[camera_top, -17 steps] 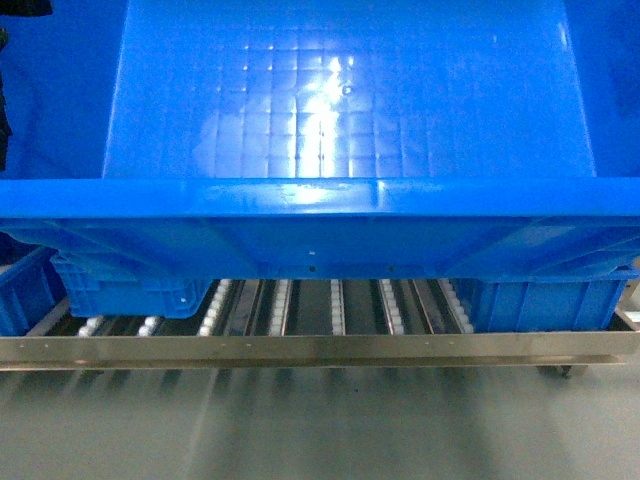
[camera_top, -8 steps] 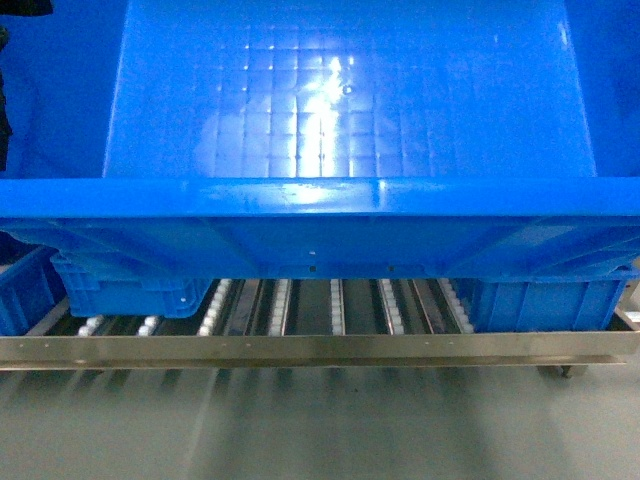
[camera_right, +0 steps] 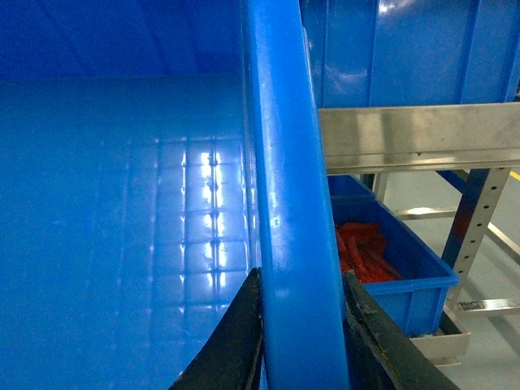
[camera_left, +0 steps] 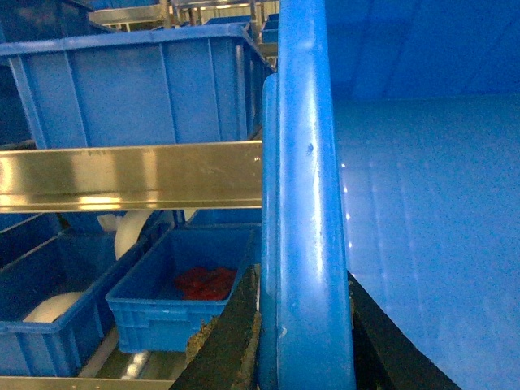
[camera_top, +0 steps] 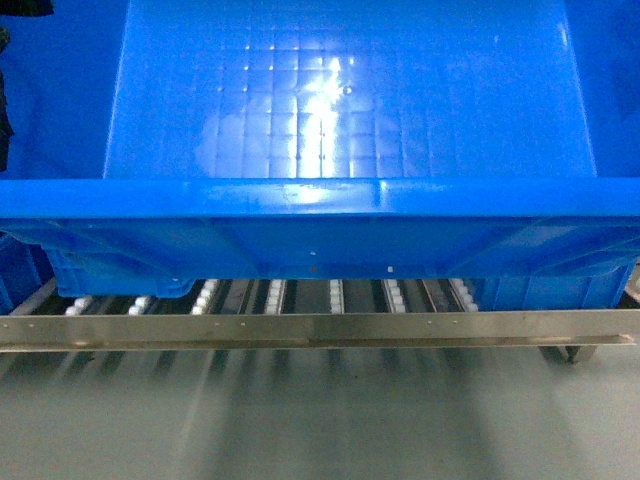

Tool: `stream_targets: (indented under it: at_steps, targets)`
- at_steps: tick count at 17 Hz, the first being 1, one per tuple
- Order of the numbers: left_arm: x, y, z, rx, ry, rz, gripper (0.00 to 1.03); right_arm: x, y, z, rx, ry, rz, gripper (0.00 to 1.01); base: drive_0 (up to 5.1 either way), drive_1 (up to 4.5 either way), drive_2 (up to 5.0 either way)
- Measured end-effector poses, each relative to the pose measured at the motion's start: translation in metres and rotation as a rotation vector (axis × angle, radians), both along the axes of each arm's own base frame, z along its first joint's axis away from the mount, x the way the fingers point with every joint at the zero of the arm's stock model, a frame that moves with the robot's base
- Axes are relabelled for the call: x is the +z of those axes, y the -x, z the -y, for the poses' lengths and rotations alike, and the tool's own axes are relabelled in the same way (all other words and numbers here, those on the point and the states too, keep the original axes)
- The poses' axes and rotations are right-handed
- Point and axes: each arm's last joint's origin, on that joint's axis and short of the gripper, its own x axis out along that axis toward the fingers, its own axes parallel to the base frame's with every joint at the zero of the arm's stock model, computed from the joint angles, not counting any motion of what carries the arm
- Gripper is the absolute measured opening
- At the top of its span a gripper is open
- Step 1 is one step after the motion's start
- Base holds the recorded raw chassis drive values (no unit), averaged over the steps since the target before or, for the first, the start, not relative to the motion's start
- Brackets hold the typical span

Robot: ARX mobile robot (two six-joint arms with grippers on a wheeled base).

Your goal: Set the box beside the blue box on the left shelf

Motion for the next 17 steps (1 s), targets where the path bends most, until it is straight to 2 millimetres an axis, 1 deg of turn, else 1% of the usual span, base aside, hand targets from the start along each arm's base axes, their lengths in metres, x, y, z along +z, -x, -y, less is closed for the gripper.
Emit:
stream_targets:
  at_steps: [17]
  targets:
    - [-0.0001, 0.0000, 0.0000, 0.001, 0.000, -0.001, 0.18, -0.0002, 0.0000, 0.0000, 0.000, 0.001, -0.002, 0.20, 0.0, 0.00, 0.0]
